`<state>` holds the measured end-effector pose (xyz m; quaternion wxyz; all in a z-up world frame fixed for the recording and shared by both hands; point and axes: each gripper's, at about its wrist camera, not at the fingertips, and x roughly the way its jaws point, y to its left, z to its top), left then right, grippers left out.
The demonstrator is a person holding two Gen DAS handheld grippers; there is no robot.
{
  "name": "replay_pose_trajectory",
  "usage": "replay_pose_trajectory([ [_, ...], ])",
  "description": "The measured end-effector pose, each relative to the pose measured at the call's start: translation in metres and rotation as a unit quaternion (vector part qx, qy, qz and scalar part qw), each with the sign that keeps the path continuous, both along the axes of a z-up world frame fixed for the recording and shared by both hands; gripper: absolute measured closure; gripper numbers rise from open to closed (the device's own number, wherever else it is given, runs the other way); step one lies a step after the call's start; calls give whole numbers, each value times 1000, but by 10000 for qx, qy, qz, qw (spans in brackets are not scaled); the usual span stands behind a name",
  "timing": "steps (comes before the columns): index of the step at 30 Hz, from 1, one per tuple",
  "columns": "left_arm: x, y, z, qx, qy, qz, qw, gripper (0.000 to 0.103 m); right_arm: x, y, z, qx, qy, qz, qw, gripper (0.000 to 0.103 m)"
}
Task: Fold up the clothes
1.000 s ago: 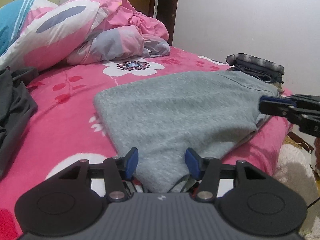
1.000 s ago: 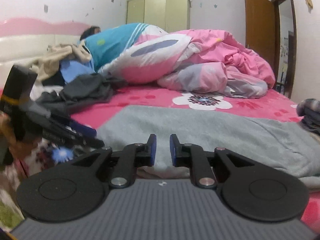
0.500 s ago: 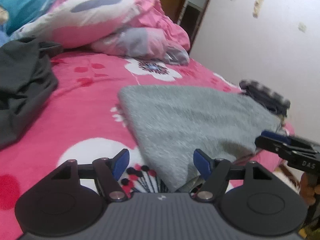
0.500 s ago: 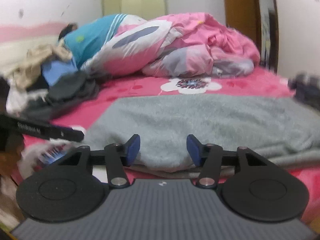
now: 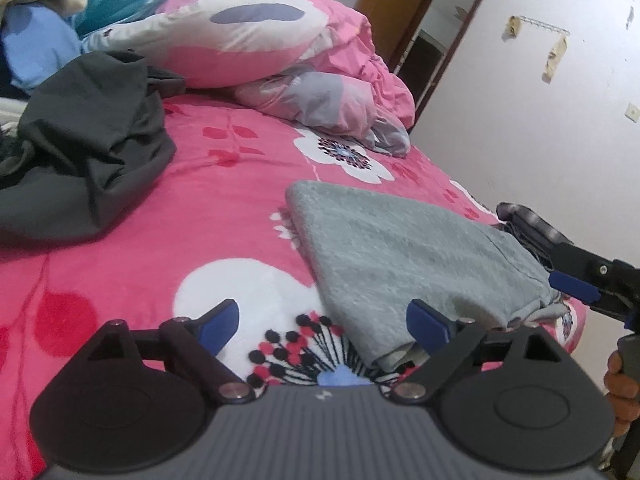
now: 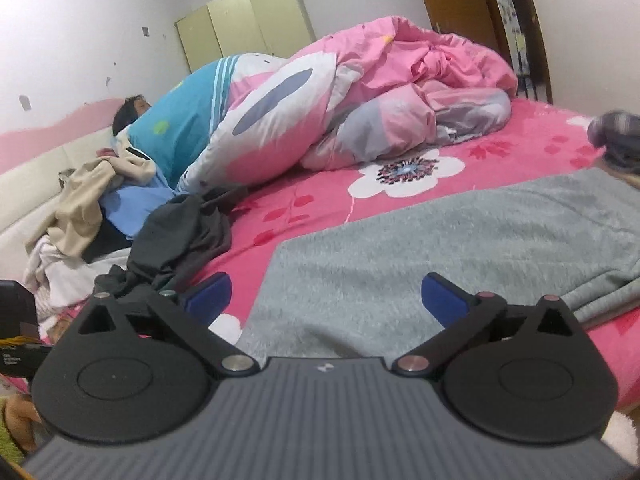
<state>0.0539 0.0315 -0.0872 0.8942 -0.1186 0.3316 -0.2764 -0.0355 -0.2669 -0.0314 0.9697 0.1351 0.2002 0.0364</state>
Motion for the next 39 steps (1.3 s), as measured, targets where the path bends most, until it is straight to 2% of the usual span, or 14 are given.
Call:
replay_pose_trajectory([
  [4,-2,6,1,-24,25,79,10000,9,2,14,2,-301,176,-214,9992,1],
  [8,-6,12,1,-32,83,196,9998,5,2,18,2,-300,255,-360,9986,1],
  [12,-11,17,2,73,91,342,9993,2,-3,25,2,-494,89,-466,9977,1],
  [16,-16,25,5,78,61,477,9988,0,-11,36,3,-781,-307,-481,9953,1],
  [20,-18,35,7,-40,47,596,9982,0,-13,48,2,-1101,-599,-338,9915,1],
  [24,-14,43,5,-173,242,788,9964,0,-12,69,-5,-1510,-786,43,9854,1],
  [27,-10,51,2,-213,419,960,9943,0,-3,92,-18,-2094,-639,519,9744,1],
  [31,-9,57,-3,-237,535,1123,9919,0,10,117,-38,-2848,-455,1008,9522,5],
  [35,-11,60,-3,-270,530,1114,9920,0,22,129,-55,-3271,-142,1316,9357,28],
  [39,-11,60,-4,-277,527,1101,9921,0,33,140,-72,-3706,148,1600,9148,38],
])
